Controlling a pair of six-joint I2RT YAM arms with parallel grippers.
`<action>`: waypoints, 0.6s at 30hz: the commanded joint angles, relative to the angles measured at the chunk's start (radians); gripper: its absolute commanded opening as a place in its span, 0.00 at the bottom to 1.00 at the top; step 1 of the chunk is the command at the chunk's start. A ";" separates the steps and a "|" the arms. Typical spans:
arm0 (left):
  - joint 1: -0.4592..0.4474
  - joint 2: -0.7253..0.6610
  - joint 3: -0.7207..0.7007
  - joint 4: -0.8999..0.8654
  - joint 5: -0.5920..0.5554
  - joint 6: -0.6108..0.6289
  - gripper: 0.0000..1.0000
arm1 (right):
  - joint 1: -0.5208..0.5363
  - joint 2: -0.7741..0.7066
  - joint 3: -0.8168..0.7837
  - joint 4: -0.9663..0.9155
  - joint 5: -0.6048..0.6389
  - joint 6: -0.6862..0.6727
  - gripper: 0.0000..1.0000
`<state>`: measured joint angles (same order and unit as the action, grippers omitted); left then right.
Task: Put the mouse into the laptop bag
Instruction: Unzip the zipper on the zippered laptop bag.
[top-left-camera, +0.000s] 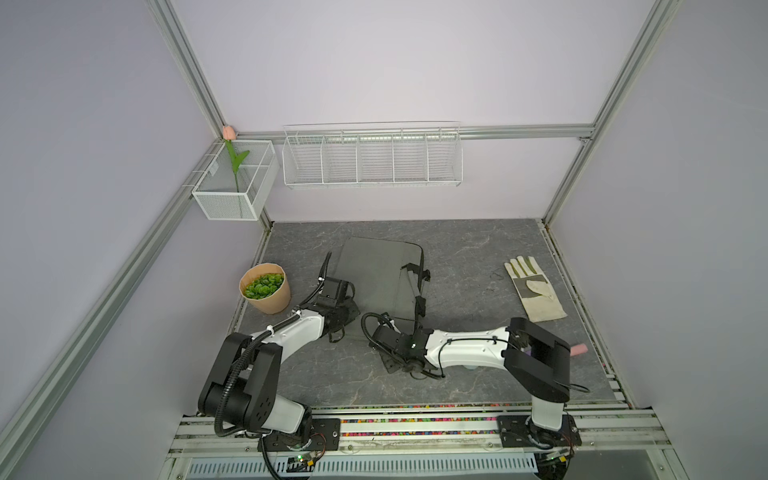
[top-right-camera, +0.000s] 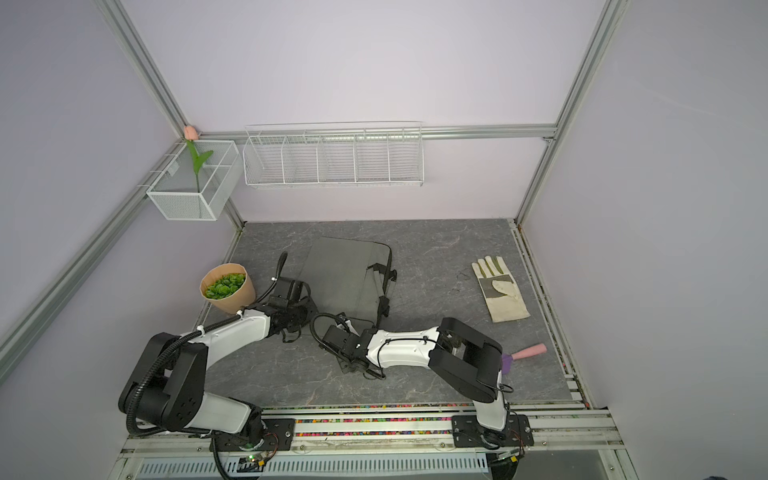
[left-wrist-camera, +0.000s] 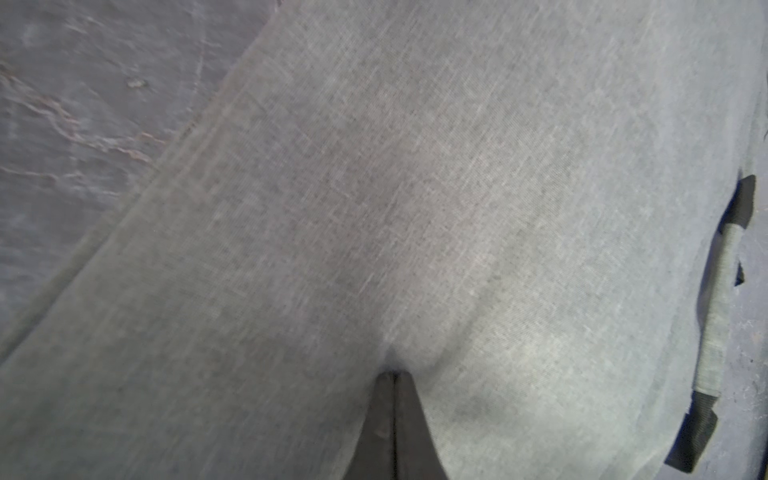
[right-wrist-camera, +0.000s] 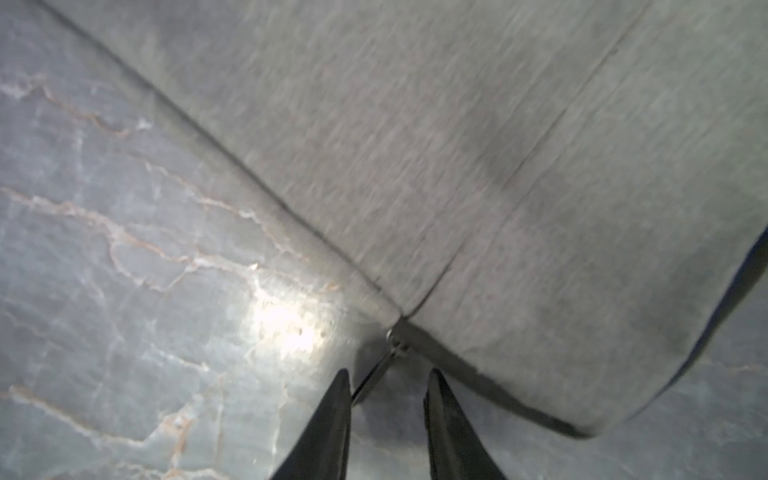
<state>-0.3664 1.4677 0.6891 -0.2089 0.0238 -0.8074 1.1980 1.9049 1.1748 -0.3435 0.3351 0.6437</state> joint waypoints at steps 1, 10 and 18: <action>-0.002 0.033 -0.059 -0.103 0.025 -0.012 0.00 | -0.014 0.022 0.019 0.027 -0.016 0.029 0.33; -0.003 0.017 -0.065 -0.106 0.030 -0.009 0.00 | -0.017 0.059 0.018 0.044 -0.048 0.065 0.27; 0.000 0.012 -0.069 -0.121 0.017 0.004 0.00 | -0.030 0.056 0.000 0.045 -0.042 0.080 0.10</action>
<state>-0.3664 1.4509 0.6682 -0.1967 0.0280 -0.8066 1.1782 1.9316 1.1854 -0.3145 0.3134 0.6975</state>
